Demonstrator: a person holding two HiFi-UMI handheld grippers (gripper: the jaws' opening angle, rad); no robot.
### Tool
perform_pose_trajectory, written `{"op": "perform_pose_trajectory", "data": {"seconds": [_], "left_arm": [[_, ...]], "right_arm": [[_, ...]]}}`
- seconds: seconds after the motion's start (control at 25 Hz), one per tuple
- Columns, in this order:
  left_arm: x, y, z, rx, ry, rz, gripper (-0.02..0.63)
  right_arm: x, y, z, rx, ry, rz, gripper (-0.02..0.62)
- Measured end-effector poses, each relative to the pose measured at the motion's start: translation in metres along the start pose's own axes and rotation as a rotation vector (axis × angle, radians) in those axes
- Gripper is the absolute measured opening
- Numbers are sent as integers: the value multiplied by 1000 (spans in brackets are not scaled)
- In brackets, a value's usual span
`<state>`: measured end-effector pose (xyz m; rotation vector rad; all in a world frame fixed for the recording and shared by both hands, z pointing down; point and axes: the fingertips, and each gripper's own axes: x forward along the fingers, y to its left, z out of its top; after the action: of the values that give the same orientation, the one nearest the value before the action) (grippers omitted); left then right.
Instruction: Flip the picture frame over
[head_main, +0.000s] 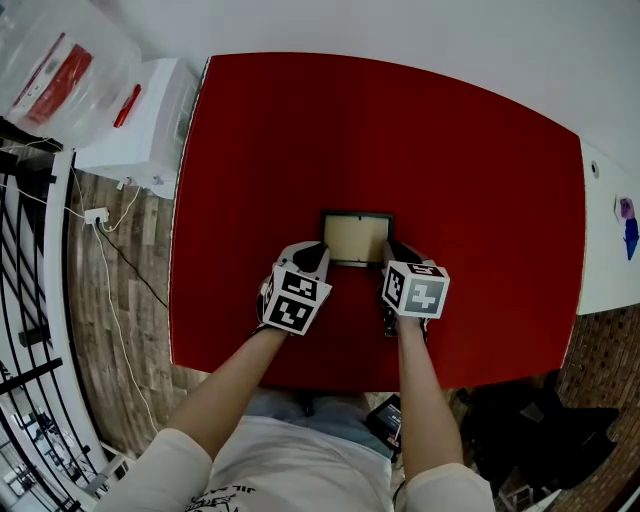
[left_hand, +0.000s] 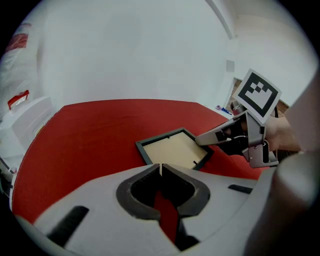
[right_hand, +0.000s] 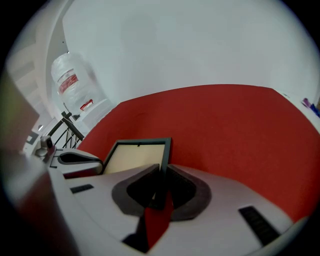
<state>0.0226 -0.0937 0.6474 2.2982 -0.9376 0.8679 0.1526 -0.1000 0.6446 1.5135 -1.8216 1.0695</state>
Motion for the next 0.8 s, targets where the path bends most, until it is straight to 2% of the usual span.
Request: {"op": "perform_pose_trajectory", "data": {"seconds": [0.4,0.64,0.8], "left_arm": [[2,1,1,1,-4,15,20],[0,1,-1,-17,-11,18,20],[-7,9,8,-24,-52,44,21]], "right_arm": [[5,0,-2,-16,-19,9,52],[1,2,0,-78,-44,-26,54],[-5,-1,2,-62,-63,-33,54]]}}
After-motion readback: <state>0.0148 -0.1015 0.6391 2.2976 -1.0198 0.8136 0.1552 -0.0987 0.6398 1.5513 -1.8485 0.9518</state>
